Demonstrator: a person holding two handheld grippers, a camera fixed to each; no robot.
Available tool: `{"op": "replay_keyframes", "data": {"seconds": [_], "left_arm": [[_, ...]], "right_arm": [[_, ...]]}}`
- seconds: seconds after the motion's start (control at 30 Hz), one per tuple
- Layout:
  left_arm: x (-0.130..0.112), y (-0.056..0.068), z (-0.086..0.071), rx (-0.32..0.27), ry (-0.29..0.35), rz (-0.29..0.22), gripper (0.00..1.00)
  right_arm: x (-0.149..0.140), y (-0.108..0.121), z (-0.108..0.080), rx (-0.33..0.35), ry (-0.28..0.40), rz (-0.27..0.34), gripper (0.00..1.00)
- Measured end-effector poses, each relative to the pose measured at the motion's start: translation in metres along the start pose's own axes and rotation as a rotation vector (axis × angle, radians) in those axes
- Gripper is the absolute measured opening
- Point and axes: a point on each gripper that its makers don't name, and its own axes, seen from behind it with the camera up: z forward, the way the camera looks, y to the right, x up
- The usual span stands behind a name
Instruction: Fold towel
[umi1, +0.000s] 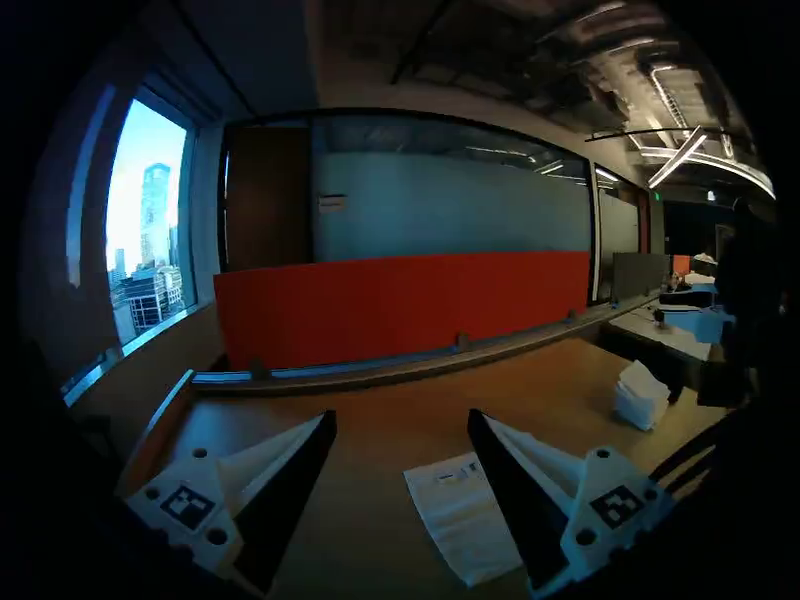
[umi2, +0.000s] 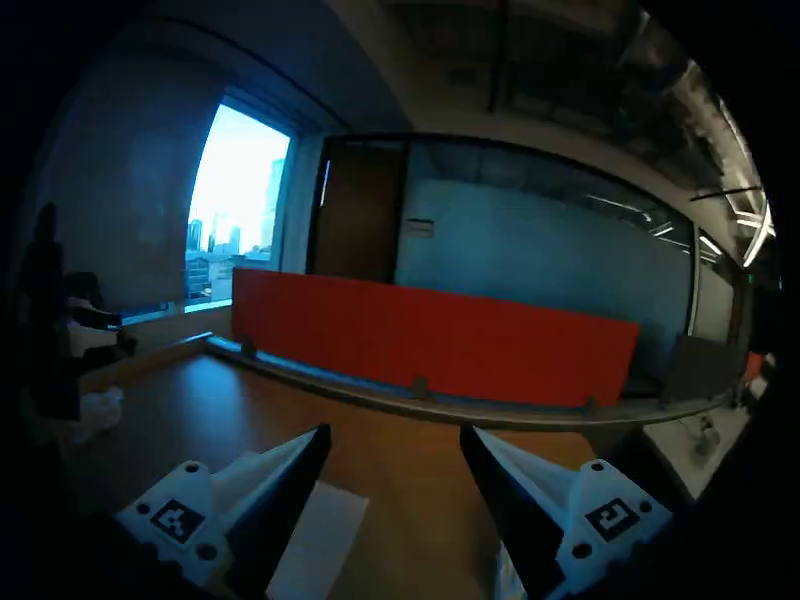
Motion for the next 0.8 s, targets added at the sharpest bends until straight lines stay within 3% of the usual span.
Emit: {"op": "replay_keyframes", "data": {"seconds": [0.27,0.47,0.8], "left_arm": [[-0.019,0.021,0.0,-0.097,-0.064,0.039,0.97],[-0.035,0.034,0.002,-0.151,-0.101,0.071,0.97],[-0.058,0.046,0.007,-0.186,-0.135,0.103,0.98]], "right_arm": [[-0.012,-0.028,-0.002,0.121,-0.067,-0.062,1.0],[-0.03,-0.04,0.003,0.177,-0.117,-0.071,1.0],[-0.051,-0.053,0.005,0.228,-0.163,-0.096,1.0]]}}
